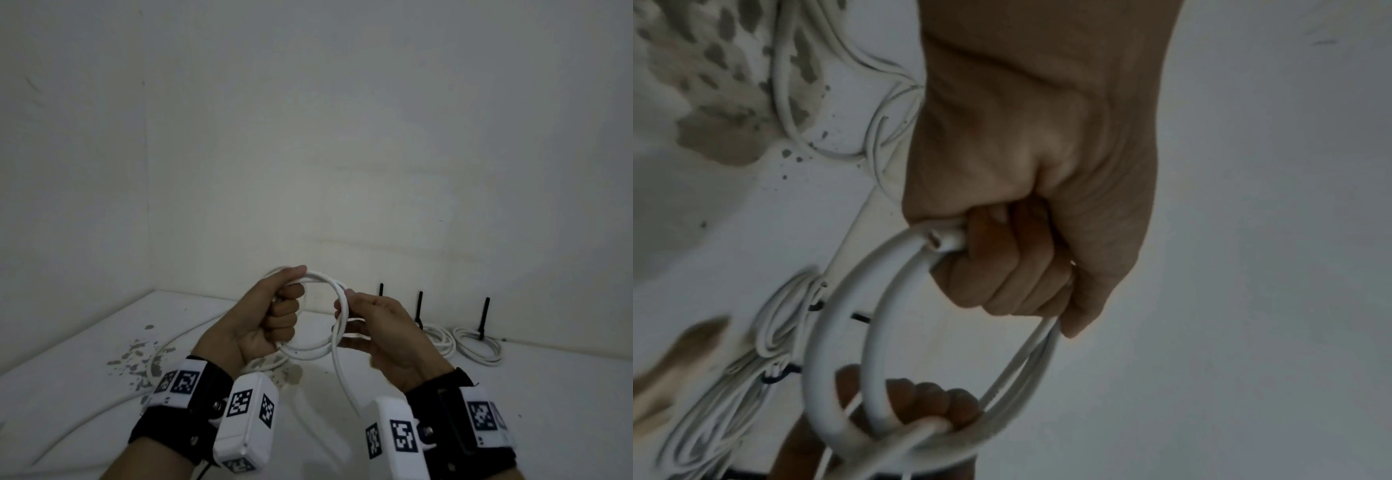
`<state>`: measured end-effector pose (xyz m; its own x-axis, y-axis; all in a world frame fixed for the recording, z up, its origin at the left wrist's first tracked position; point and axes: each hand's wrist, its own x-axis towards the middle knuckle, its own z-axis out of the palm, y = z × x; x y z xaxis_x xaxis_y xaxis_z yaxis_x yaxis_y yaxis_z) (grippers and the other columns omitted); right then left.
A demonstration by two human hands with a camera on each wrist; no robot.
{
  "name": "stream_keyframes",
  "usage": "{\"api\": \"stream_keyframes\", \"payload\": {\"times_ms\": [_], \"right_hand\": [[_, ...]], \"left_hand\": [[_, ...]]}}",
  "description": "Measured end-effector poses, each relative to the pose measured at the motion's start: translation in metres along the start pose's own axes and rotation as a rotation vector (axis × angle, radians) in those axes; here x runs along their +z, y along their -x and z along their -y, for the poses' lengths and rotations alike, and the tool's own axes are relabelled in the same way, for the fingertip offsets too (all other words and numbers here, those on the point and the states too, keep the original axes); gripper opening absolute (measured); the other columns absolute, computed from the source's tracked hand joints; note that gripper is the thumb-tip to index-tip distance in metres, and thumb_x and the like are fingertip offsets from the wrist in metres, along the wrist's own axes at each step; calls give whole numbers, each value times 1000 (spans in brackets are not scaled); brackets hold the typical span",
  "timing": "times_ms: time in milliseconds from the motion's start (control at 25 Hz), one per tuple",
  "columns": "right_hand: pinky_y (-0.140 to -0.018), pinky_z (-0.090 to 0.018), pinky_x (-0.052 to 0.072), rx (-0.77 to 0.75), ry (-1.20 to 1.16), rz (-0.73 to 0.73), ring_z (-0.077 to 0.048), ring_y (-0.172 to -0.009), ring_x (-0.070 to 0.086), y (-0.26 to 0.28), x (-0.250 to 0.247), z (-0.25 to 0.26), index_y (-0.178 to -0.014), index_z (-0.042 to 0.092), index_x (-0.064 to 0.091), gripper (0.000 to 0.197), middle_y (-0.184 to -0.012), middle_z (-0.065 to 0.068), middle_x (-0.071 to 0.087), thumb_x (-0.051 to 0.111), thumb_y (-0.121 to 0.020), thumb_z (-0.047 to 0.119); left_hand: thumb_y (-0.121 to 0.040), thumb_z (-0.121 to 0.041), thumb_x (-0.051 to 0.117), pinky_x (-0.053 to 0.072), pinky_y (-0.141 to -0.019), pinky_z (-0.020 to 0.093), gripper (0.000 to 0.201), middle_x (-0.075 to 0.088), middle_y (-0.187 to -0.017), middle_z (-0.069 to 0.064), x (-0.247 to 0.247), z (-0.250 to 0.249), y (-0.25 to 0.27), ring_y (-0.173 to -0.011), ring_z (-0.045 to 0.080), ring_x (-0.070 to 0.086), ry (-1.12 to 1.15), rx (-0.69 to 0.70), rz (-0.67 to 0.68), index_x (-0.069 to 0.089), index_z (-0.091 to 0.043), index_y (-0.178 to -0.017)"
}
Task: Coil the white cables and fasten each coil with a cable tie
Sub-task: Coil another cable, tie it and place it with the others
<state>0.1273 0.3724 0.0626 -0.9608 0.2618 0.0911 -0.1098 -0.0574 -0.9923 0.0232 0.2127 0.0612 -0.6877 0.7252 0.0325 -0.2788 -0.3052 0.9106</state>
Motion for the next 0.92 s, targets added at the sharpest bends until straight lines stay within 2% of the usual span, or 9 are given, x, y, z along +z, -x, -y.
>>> {"api": "stream_keyframes", "payload": {"times_ms": [120, 240, 320, 440, 520, 600, 680, 800, 920], "right_hand": [[-62, -34, 57, 57, -74, -144, -18, -53, 61, -3, -3, 8, -71, 8, 64, 34, -60, -5, 60, 55, -101, 22], [-45, -26, 34, 71, -134, -199, -15, -40, 31, -2, -17, 21, -55, 17, 42, 46, -47, 1, 32, 60, -97, 24], [-47, -25, 24, -52, 268, -206, -13, -40, 22, 4, -32, 24, -49, 19, 36, 56, -46, 2, 24, 68, -92, 35], [-51, -23, 28, -228, 870, -230, -12, -44, 26, 17, -45, 32, -51, 16, 36, 64, -47, 1, 28, 77, -73, 60], [-54, -20, 36, -306, 591, -138, -15, -50, 34, 22, -53, 36, -53, 17, 40, 64, -50, 1, 32, 82, -63, 63], [-67, -34, 54, -230, -48, 192, -20, -61, 53, 22, -55, 34, -64, 16, 58, 50, -54, -3, 46, 83, -63, 59], [-67, -42, 56, -173, -282, 281, -21, -58, 52, 21, -56, 29, -74, 13, 61, 47, -49, 0, 39, 82, -67, 55], [-52, -27, 30, -291, 292, -11, -12, -43, 26, 17, -55, 26, -64, 13, 49, 52, -45, 8, 27, 71, -79, 58], [-49, -26, 35, -539, 1080, -518, -10, -41, 41, 19, -43, 31, -53, 16, 54, 56, -40, 7, 44, 64, -83, 62]], "left_hand": [[-82, -44, 61, 8, -35, 16, 45, 16, -42, -9, 1, 1, 2, -31, 5, 10, -142, -80, 19, 30, -25, -55], [-83, -47, 63, 8, -41, 22, 47, 15, -51, -7, 6, -1, 11, -42, 9, 8, -468, -93, 91, 31, -25, -56], [-81, -49, 65, 10, -46, 25, 50, 16, -53, -5, 9, 0, 14, -47, 12, 8, -629, -52, 123, 29, -26, -56], [-82, -51, 64, 11, -48, 27, 52, 17, -54, -4, 15, 8, 10, -49, 13, 9, -632, 27, 101, 28, -27, -54], [-79, -51, 66, 10, -44, 25, 50, 16, -52, -5, 16, 11, 7, -46, 12, 9, -453, 90, 29, 28, -27, -57], [-76, -52, 66, 8, -41, 23, 48, 15, -50, -7, 14, 6, 5, -43, 9, 8, -236, 132, -50, 28, -26, -61], [-80, -51, 63, 7, -41, 23, 47, 14, -50, -7, 9, 1, 4, -43, 9, 7, -176, 174, -91, 28, -25, -63], [-83, -50, 64, 7, -42, 24, 48, 16, -49, -7, -4, -6, 8, -41, 9, 9, -247, 159, -190, 31, -25, -58], [-81, -53, 64, 9, -43, 24, 49, 18, -50, -6, -17, -12, 11, -42, 9, 11, -422, 180, -244, 32, -25, -55]]}}
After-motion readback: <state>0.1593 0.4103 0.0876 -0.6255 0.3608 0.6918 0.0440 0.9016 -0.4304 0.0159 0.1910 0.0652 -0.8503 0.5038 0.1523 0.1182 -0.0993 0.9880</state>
